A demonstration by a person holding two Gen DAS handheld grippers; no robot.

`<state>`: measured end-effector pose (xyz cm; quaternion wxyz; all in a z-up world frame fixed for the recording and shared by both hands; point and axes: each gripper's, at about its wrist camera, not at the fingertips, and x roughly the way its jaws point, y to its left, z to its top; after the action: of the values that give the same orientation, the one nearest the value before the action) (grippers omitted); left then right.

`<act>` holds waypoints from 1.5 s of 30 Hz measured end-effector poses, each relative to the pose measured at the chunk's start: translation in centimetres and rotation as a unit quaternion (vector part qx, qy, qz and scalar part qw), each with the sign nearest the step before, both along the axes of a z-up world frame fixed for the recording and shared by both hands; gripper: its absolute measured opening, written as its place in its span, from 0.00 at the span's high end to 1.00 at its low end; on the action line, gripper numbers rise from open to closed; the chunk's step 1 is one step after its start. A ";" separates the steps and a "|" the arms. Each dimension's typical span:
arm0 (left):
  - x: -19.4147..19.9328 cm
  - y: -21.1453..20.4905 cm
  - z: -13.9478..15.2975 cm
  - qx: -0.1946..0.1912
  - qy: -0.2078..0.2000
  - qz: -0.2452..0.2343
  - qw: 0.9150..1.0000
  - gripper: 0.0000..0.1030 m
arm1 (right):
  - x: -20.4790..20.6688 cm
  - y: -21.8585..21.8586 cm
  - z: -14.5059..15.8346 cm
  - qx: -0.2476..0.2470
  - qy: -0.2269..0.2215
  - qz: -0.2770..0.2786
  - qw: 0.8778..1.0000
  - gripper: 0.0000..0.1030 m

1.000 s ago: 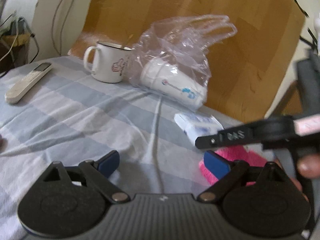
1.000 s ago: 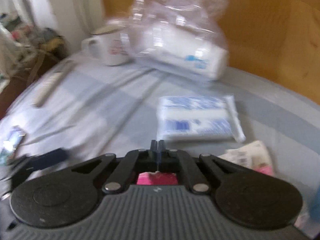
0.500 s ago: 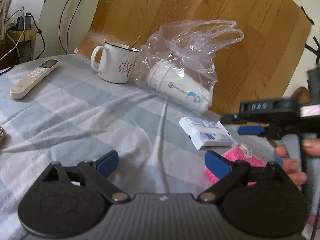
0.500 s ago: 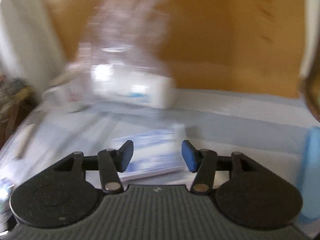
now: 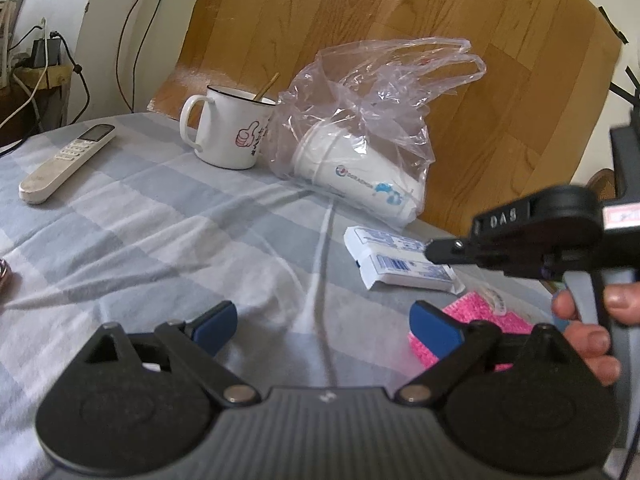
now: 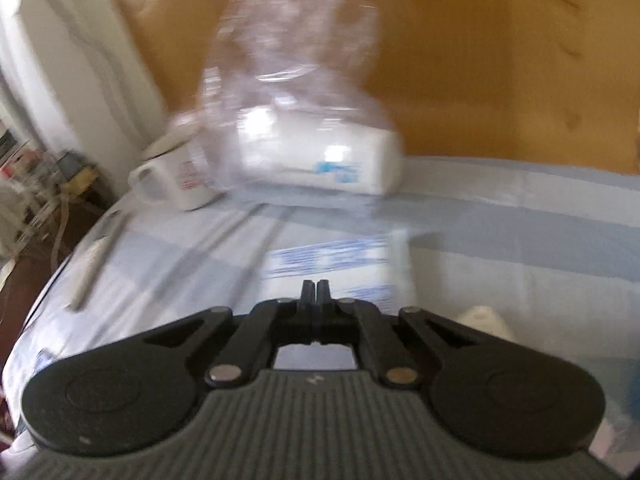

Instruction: Organize soft objects

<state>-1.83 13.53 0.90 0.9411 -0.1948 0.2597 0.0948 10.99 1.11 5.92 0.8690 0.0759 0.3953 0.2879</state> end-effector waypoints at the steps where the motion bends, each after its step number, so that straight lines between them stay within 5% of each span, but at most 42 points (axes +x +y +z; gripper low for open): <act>1: 0.0 0.0 0.0 -0.001 0.001 0.001 1.000 0.06 | -0.7 0.7 0.4 -0.004 -0.006 0.017 1.000 0.97; 3: 0.0 0.1 0.0 -0.001 0.000 0.003 1.000 0.06 | -1.7 1.6 1.0 -0.020 -0.027 0.038 0.999 0.97; 5: -0.1 0.2 0.0 -0.001 -0.001 0.004 1.000 0.06 | -1.9 1.9 1.4 -0.037 -0.053 0.039 0.997 0.84; 8: -0.1 0.4 -0.1 -0.007 0.000 0.006 1.000 0.06 | -1.2 1.5 1.1 -0.057 -0.068 0.003 0.996 0.20; 12: -0.2 0.4 -0.1 -0.009 -0.002 0.007 1.000 0.06 | -0.1 1.3 0.1 -0.092 -0.064 0.001 0.994 0.00; 15: -0.2 0.3 -0.1 -0.008 -0.006 0.007 1.000 0.06 | 0.7 3.1 -1.9 -0.163 -0.035 0.009 0.986 0.00; 17: -0.3 0.5 -0.1 -0.010 -0.008 0.008 1.000 0.06 | 1.0 3.1 -3.0 -0.156 -0.007 0.003 0.988 0.02; 22: -0.5 1.0 -0.1 -0.022 -0.011 0.021 0.999 0.06 | -0.5 4.4 -2.7 -0.154 -0.030 0.031 0.987 0.22; 27: -1.6 2.7 -0.2 -0.047 0.005 0.050 0.998 0.04 | -3.3 6.4 -2.5 -0.132 -0.043 0.095 0.986 0.23; 34: -7.3 3.8 0.2 -0.016 0.023 0.051 0.998 0.04 | -7.7 8.0 -2.6 -0.118 -0.082 0.169 0.975 0.22; 45: -13.2 5.6 2.7 -0.055 0.004 0.044 0.997 0.06 | -16.4 2.5 -2.7 -0.095 -0.110 0.224 0.964 0.22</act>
<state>-15.03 19.18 3.60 0.9227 -0.2574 0.2596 0.1225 -5.44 3.59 3.25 0.8237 -0.1299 0.3299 0.4426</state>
